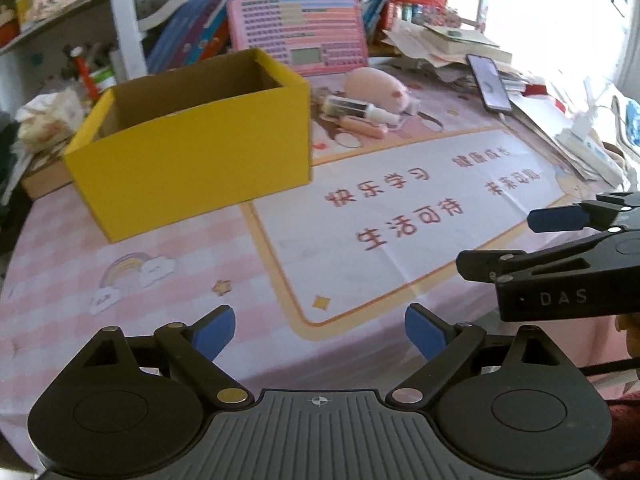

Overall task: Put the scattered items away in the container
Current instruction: 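Withdraw both tools from the box toward the remaining items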

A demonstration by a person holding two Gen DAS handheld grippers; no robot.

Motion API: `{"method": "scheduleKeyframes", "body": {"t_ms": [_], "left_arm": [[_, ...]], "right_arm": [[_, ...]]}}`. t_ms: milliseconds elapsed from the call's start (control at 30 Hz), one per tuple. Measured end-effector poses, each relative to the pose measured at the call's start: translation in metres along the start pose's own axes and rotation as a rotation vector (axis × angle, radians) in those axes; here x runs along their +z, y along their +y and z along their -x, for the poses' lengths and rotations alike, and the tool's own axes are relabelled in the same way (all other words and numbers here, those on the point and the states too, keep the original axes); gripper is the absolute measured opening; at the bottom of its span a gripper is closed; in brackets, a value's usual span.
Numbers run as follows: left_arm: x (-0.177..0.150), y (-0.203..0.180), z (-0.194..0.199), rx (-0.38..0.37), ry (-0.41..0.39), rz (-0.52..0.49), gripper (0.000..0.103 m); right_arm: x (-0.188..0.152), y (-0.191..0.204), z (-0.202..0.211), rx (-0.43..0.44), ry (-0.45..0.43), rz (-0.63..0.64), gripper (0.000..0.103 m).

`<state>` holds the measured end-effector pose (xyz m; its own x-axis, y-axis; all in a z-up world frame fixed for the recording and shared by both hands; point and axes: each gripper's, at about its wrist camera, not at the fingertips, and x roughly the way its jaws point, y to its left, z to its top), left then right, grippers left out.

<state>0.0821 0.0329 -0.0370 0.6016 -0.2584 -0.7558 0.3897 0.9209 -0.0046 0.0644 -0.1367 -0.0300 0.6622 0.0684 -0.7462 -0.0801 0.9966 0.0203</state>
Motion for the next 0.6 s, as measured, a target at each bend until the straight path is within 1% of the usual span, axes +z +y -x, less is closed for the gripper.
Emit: {"method": "scheduleKeyframes", "body": {"t_ms": [267, 600], "left_arm": [[0.021, -0.021, -0.017, -0.042, -0.009, -0.032, 0.094], [0.053, -0.055, -0.053, -0.105, 0.009, -0.072, 0.094]], "right_arm": [[0.007, -0.030, -0.004, -0.037, -0.002, -0.036, 0.086], [0.017, -0.078, -0.016, -0.093, 0.014, -0.074, 0.087]]}}
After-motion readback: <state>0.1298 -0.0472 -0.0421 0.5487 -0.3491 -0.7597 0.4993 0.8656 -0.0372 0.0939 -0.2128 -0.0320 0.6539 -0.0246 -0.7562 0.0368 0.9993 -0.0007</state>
